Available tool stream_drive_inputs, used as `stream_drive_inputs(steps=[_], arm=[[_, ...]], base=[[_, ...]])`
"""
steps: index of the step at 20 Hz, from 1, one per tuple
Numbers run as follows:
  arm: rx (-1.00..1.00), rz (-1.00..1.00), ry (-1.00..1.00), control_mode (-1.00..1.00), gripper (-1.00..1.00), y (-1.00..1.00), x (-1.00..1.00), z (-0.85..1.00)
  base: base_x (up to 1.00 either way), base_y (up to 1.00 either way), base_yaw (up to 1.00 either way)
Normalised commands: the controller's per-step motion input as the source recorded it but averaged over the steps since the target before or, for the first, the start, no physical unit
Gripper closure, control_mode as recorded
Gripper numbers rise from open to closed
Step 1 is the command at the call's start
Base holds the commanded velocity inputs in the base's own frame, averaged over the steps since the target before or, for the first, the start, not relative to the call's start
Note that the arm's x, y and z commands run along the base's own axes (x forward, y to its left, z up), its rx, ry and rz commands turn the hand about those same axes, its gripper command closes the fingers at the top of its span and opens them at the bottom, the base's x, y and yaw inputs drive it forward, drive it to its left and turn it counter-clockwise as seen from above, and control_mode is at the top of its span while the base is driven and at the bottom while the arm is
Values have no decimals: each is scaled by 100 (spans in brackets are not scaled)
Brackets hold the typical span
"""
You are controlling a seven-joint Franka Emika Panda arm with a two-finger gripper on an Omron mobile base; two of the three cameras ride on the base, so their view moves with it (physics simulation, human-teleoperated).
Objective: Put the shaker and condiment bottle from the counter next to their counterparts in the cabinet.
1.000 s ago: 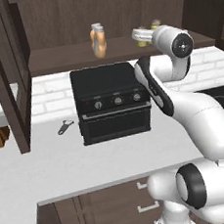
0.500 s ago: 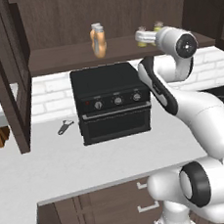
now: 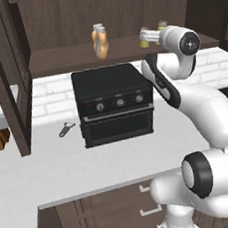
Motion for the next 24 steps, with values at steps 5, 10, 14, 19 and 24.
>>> stream_drive_inputs(steps=[5, 10, 14, 19, 24], arm=[[-4, 0, 4, -100, 100, -7, 29, -19], [-4, 4, 0, -100, 100, -12, 10, -26], [-1, 10, 1, -100, 100, -10, 1, -24], [-6, 9, 13, -100, 100, 0, 7, -13], [-3, 3, 2, -100, 100, 0, 11, -9]], base=[[0, 0, 0], [0, 0, 0], [0, 0, 0], [0, 0, 0], [0, 0, 0]])
